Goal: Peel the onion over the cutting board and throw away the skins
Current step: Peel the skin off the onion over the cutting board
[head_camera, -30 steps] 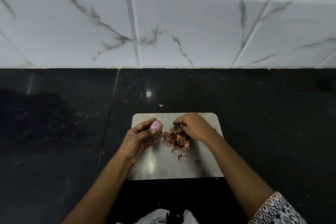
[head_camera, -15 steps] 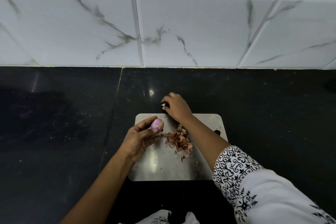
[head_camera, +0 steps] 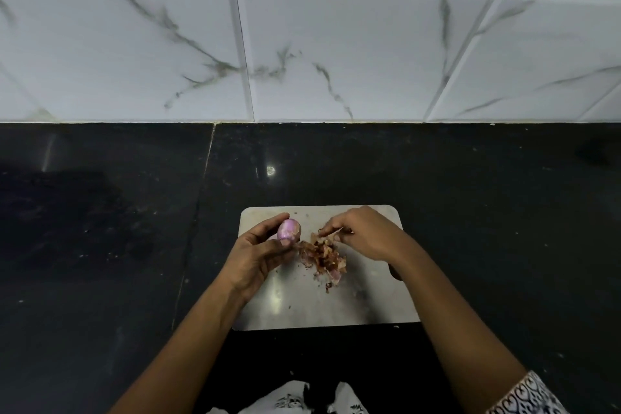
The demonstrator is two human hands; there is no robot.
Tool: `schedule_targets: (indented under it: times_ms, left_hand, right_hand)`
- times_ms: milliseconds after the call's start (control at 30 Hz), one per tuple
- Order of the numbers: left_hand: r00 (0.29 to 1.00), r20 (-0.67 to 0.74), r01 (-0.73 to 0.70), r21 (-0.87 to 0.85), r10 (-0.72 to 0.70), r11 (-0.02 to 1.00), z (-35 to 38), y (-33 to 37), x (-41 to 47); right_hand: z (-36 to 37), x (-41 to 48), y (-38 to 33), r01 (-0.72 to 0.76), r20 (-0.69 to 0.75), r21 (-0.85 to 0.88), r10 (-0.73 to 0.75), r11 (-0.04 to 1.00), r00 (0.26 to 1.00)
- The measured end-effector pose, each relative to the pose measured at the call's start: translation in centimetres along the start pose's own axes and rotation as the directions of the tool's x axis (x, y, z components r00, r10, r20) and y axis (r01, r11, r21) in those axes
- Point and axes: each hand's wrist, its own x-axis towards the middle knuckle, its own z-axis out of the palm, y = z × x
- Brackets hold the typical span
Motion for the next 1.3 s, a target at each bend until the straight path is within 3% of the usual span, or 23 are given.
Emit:
schedule_targets:
  times_ms: [200, 367, 633, 933, 1133, 1300]
  left_hand:
    - [0.996, 0.072, -0.05, 0.028, 0.048, 0.998, 1.0, 0.1, -0.6]
    - [0.99, 0.133, -0.055, 0.016, 0.053, 0.998, 1.6, 0.8, -1.1]
    - [0.988, 0.142, -0.08, 0.094, 0.066, 0.992, 2.4, 1.4, -1.7]
    - [0.992, 0.103, -0.089, 0.169, 0.073, 0.982, 3.0, 1.5, -2.1]
    - [0.991, 0.119, -0.091, 0.187, 0.069, 0.978, 2.9, 1.6, -2.1]
    - [0.992, 0.113, -0.077, 0.127, 0.063, 0.989, 3.0, 1.4, -2.0]
  right_hand:
    - [0.9, -2.0, -1.0, 0.016, -0.38, 0.12, 0.031, 0.993, 0.924]
    - [0.7, -3.0, -2.6, 0.304, -0.458, 0.297, -0.144, 0.905, 0.877]
    - [-0.2, -3.0, -3.0, 0.433, -0.544, -0.085, -0.406, 0.898, 0.735]
    - [-0.3, -2.8, -3.0, 0.416, -0.503, -0.306, -0.516, 0.856, 0.693]
    - [0.3, -2.2, -3.3, 0.387, -0.505, -0.271, -0.472, 0.881, 0.723]
    - [0.2, -1.8, -2.3, 0.246, -0.605, -0.033, -0.216, 0.969, 0.767]
